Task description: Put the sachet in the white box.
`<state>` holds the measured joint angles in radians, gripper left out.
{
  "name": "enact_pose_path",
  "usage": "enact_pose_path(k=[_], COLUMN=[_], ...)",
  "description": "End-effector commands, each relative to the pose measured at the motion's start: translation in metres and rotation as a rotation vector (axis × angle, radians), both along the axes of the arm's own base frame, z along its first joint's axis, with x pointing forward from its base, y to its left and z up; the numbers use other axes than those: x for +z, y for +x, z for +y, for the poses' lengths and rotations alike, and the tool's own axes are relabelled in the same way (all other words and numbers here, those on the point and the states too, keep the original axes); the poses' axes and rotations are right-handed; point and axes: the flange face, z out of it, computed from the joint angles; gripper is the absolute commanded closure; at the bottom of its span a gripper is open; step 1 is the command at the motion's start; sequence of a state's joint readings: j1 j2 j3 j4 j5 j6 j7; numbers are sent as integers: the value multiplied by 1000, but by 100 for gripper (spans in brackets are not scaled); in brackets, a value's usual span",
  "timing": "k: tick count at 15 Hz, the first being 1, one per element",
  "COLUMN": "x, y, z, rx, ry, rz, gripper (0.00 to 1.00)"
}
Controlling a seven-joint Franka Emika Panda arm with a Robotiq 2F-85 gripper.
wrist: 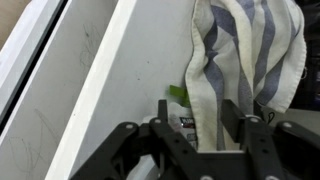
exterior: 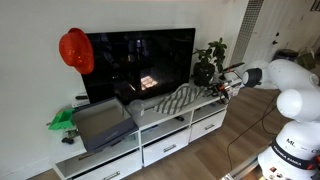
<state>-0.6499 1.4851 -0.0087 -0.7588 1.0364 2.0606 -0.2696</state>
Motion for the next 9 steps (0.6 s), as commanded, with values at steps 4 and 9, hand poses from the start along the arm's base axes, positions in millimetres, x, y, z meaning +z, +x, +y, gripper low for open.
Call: enact_pose_path(k=[4,9], x=[2,3], y=[1,5], z=[-7,-7], rx=[-33,-58], ry=[-31,-65], rz=[3,1], gripper=[36,41])
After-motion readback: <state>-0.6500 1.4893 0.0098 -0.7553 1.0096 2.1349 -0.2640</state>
